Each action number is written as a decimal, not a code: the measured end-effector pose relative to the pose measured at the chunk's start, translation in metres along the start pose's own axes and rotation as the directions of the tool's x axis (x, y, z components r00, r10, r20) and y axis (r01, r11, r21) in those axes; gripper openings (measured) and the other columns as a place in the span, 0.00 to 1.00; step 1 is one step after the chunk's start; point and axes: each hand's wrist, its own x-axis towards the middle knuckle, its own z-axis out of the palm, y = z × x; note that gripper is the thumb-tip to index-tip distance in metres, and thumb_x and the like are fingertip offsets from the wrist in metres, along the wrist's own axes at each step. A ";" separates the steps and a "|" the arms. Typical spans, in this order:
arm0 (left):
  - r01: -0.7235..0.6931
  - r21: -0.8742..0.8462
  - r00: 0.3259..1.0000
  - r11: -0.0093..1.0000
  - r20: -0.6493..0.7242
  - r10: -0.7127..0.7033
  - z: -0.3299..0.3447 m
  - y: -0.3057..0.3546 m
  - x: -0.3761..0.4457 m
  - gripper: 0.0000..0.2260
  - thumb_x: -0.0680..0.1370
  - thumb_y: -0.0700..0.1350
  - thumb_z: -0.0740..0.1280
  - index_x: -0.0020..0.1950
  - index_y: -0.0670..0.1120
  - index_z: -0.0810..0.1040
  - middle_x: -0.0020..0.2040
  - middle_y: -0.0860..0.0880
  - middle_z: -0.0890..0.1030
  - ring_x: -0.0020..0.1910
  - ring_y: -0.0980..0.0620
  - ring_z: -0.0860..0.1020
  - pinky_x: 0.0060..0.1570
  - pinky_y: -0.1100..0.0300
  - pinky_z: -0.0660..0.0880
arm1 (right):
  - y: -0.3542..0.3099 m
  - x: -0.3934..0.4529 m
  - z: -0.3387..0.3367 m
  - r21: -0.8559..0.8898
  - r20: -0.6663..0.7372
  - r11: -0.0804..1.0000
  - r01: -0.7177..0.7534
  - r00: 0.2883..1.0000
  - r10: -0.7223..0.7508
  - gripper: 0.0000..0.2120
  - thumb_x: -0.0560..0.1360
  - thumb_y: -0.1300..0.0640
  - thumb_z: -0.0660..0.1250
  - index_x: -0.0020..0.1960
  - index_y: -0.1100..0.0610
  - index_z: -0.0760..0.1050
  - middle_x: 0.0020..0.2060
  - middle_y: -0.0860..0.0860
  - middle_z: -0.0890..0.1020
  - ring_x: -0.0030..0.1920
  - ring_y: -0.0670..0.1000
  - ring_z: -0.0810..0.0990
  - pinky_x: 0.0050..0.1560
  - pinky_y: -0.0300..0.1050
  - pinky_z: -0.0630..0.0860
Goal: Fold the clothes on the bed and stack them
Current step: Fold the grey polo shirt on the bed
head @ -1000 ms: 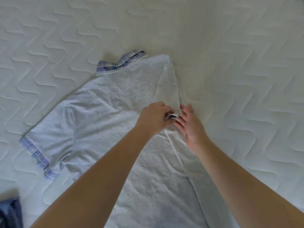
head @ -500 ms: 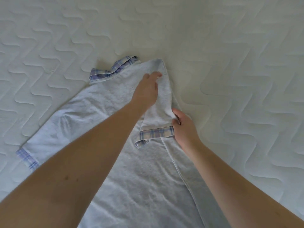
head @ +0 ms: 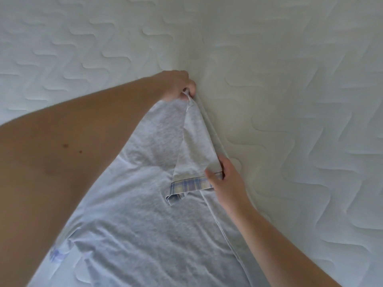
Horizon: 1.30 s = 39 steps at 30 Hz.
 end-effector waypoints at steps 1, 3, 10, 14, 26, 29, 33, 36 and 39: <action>-0.002 0.015 1.000 1.000 0.015 0.002 -0.002 -0.002 0.002 0.07 0.79 0.49 0.67 0.57 0.53 0.79 0.51 0.51 0.71 0.54 0.46 0.74 0.51 0.53 0.70 | 0.002 -0.001 0.001 0.012 -0.010 1.000 -0.020 1.000 0.020 0.08 0.77 0.56 0.66 0.56 0.47 0.76 0.46 0.44 0.83 0.45 0.45 0.83 0.44 0.43 0.80; -0.007 0.058 1.000 0.998 -0.002 0.008 -0.005 -0.005 0.006 0.05 0.80 0.49 0.65 0.54 0.52 0.79 0.48 0.52 0.71 0.50 0.46 0.75 0.47 0.54 0.69 | 0.006 -0.004 0.003 0.047 -0.048 0.995 -0.090 0.995 0.092 0.03 0.78 0.55 0.66 0.52 0.51 0.77 0.43 0.47 0.84 0.39 0.45 0.84 0.35 0.36 0.78; -0.045 0.059 0.996 0.997 -0.068 0.049 0.005 -0.007 0.019 0.07 0.82 0.42 0.61 0.53 0.50 0.79 0.50 0.50 0.72 0.48 0.48 0.73 0.46 0.55 0.67 | 0.021 -0.008 0.002 0.134 -0.053 0.945 -0.299 0.950 0.308 0.10 0.79 0.53 0.66 0.46 0.61 0.78 0.30 0.52 0.84 0.31 0.50 0.84 0.24 0.38 0.74; -0.053 -0.083 0.998 0.995 -0.023 0.051 0.004 -0.018 0.018 0.09 0.80 0.45 0.66 0.59 0.55 0.77 0.55 0.51 0.70 0.49 0.49 0.73 0.49 0.54 0.68 | 0.026 -0.004 0.000 0.085 -0.041 0.944 -0.320 0.945 0.324 0.11 0.78 0.51 0.67 0.46 0.58 0.78 0.31 0.51 0.85 0.32 0.49 0.85 0.25 0.41 0.76; -0.051 0.259 0.998 0.965 -0.018 0.057 0.000 0.004 0.020 0.02 0.79 0.50 0.67 0.50 0.54 0.78 0.57 0.48 0.71 0.57 0.45 0.70 0.59 0.44 0.66 | 0.035 -0.003 -0.010 0.036 -0.081 0.927 -0.373 0.924 0.375 0.16 0.76 0.47 0.69 0.39 0.59 0.78 0.28 0.52 0.83 0.26 0.50 0.82 0.20 0.36 0.71; 0.047 0.310 0.999 0.950 -0.012 -0.045 -0.004 0.021 0.019 0.02 0.77 0.46 0.70 0.49 0.51 0.80 0.56 0.48 0.70 0.58 0.45 0.70 0.58 0.45 0.64 | 0.040 -0.005 -0.015 0.093 -0.043 0.935 -0.342 0.937 0.347 0.16 0.76 0.47 0.69 0.42 0.61 0.79 0.30 0.54 0.84 0.29 0.52 0.84 0.20 0.37 0.72; 0.183 0.362 0.982 0.914 -0.103 -0.156 0.005 0.039 0.011 0.07 0.78 0.40 0.66 0.55 0.47 0.79 0.60 0.44 0.69 0.59 0.43 0.69 0.60 0.45 0.65 | 0.046 -0.012 -0.022 0.152 0.000 0.948 -0.279 0.959 0.282 0.19 0.79 0.47 0.64 0.45 0.64 0.78 0.33 0.56 0.84 0.32 0.54 0.85 0.22 0.39 0.73; 0.275 0.063 0.915 0.959 -0.323 -0.241 0.020 0.051 -0.006 0.15 0.77 0.36 0.63 0.63 0.44 0.71 0.62 0.42 0.68 0.60 0.42 0.70 0.57 0.48 0.68 | 0.047 -0.011 -0.020 0.137 -0.023 0.951 -0.276 0.959 0.282 0.20 0.79 0.45 0.63 0.45 0.63 0.79 0.33 0.56 0.84 0.31 0.54 0.84 0.21 0.39 0.73; 0.202 -0.413 0.784 0.888 -0.475 -0.399 0.044 0.071 -0.040 0.10 0.80 0.42 0.62 0.60 0.42 0.71 0.57 0.42 0.74 0.53 0.44 0.74 0.51 0.53 0.71 | 0.048 -0.010 -0.017 0.092 -0.061 0.963 -0.254 0.964 0.261 0.20 0.79 0.44 0.64 0.43 0.61 0.79 0.31 0.55 0.84 0.29 0.53 0.84 0.20 0.38 0.71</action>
